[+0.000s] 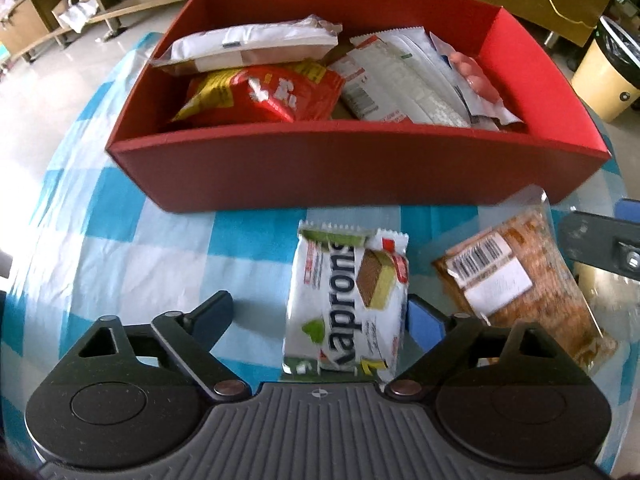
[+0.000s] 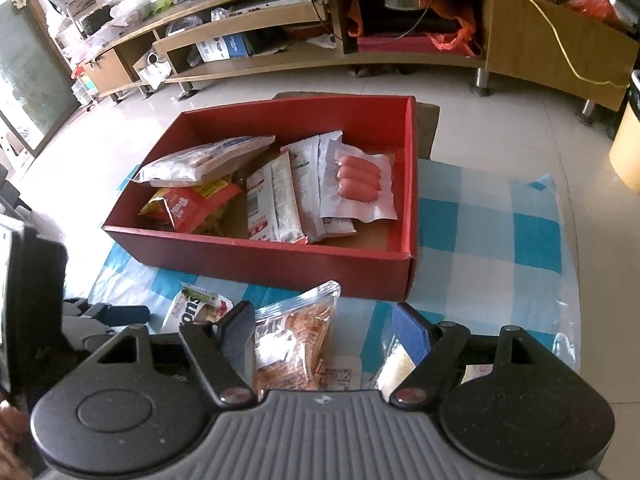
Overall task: Organize snacks
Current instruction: 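Withdraw both tools toward the Kaprons wafer and brown bread bag on the cloth, then lower the left tool over the Kaprons wafer while the right tool lowers over the brown bread bag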
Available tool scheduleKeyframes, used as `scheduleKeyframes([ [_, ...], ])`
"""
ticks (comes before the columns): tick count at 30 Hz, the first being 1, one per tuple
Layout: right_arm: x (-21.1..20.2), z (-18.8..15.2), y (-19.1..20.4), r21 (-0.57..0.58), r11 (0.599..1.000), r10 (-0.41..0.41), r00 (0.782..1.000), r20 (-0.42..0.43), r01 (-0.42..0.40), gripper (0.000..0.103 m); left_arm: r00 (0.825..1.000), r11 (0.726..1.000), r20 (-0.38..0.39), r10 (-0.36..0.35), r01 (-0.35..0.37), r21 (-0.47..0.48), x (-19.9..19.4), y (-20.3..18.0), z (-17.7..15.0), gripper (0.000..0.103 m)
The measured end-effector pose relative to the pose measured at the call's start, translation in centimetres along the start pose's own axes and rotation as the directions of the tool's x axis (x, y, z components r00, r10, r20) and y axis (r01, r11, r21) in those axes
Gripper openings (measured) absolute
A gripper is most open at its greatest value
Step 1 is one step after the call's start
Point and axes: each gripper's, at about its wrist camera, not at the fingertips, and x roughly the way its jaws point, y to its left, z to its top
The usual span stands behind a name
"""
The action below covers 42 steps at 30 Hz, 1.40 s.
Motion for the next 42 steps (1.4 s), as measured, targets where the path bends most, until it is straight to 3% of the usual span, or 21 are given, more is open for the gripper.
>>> scheduleKeyframes([
  [5,0.9,-0.8,1.7,-0.041,0.998,0.040,0.998,-0.046,-0.042,0.074,1.000,1.000,-0.006,0.000,0.000,0.017,-1.3,0.6,-2.2,0.087],
  [12,3.4,-1.7,2.5,-0.057,0.998,0.022,0.993,-0.120,-0.029,0.074,0.999,1.000,-0.024,-0.025,0.026,0.017,-2.5,1.7,-4.6,0.087],
  [16,4.5,-2.2,3.1,-0.081,0.997,-0.006,0.990,-0.142,-0.005,0.074,1.000,1.000,0.007,-0.008,0.008,0.009,-3.2,2.4,-3.7,0.094],
  [23,5.9,-3.4,4.5,-0.213,0.974,-0.114,0.983,-0.143,0.082,0.076,0.999,1.000,0.027,0.022,-0.022,0.000,-4.1,4.0,-3.0,0.096],
  [27,5.2,-4.1,5.1,-0.249,0.966,-0.105,0.989,-0.109,0.076,0.061,0.999,1.000,0.038,0.012,-0.011,-0.018,-4.7,5.3,-3.1,0.096],
  [30,4.0,-5.2,5.8,-0.269,0.961,-0.098,0.990,-0.103,0.067,0.055,0.999,1.000,0.046,-0.010,0.011,-0.018,-4.8,5.2,-2.7,0.098],
  [34,1.9,-7.3,6.0,-0.237,0.971,-0.066,0.993,-0.102,0.040,0.054,0.998,1.000,0.068,-0.004,0.003,0.018,-4.3,3.7,-1.7,0.101],
  [38,0.8,-9.4,5.9,-0.205,0.978,-0.050,0.992,-0.119,0.024,0.054,0.999,1.000,0.037,-0.014,0.013,0.028,-2.2,2.2,-0.9,0.101],
  [42,0.5,-10.3,5.9,-0.194,0.980,-0.053,0.994,-0.094,0.034,0.062,0.999,0.999,0.032,-0.038,0.038,0.016,-1.3,1.2,-0.5,0.103],
])
